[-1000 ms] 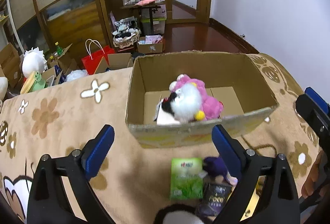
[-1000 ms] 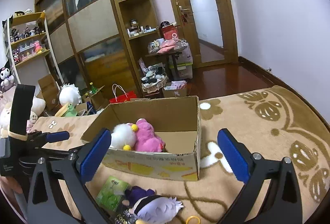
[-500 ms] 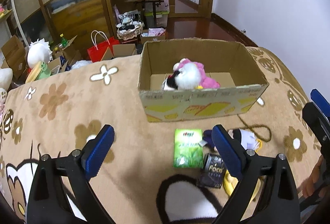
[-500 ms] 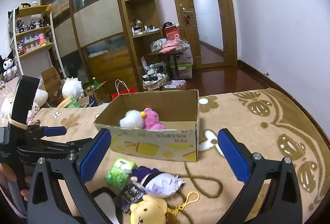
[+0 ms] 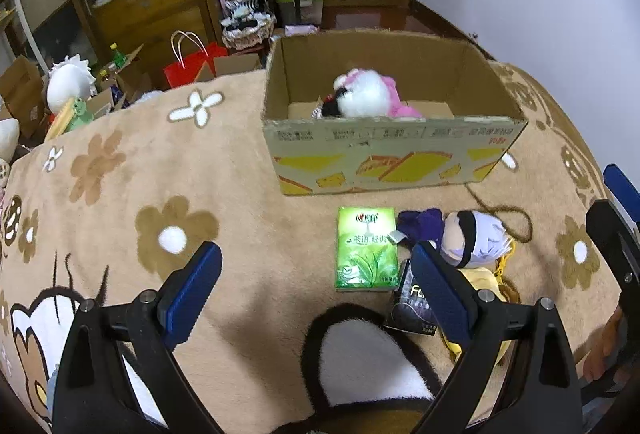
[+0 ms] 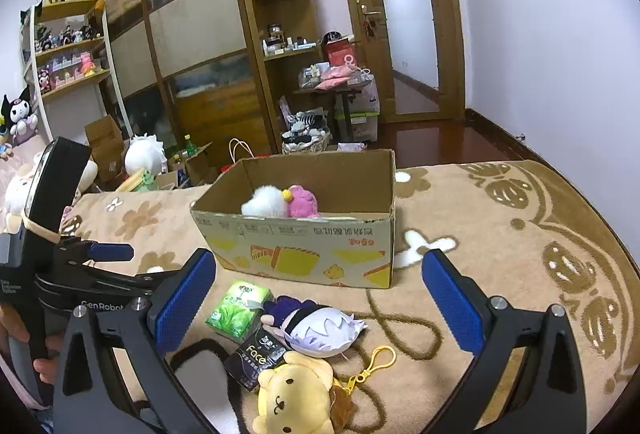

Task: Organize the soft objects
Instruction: 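Release the fluffy plush and bagged toy into the box, withdraw both tools, then lower the left tool onto the green tissue pack while the right tool reaches the white-haired plush, then grasp and lift the green tissue pack with the left tool while the right tool lifts the white-haired plush, then lower both held items into the box and open both tools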

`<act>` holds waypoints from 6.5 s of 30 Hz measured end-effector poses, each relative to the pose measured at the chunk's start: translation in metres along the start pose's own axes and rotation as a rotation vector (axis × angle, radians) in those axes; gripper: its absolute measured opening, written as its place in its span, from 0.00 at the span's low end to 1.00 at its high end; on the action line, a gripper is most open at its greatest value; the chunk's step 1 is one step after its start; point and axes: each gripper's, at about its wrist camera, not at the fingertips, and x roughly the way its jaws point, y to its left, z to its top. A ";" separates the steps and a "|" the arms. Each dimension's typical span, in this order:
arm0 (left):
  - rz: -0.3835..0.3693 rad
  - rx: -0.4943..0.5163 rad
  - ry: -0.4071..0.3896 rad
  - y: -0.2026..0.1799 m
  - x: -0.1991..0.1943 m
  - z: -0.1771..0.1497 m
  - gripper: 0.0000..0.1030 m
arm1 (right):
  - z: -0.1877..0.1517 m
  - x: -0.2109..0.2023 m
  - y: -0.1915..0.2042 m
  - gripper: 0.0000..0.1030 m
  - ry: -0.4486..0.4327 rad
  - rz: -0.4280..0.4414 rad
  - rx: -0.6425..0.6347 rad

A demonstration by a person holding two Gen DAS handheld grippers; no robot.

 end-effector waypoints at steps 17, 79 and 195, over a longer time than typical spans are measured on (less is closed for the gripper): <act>-0.013 -0.019 0.074 -0.001 0.033 0.006 0.92 | -0.018 0.036 -0.005 1.00 0.084 -0.008 0.006; -0.121 0.035 0.328 -0.020 0.135 -0.006 0.62 | -0.067 0.125 -0.018 0.67 0.441 0.143 0.166; 0.071 0.044 -0.297 -0.004 0.026 0.051 0.83 | 0.038 0.072 0.006 1.00 -0.011 -0.151 -0.081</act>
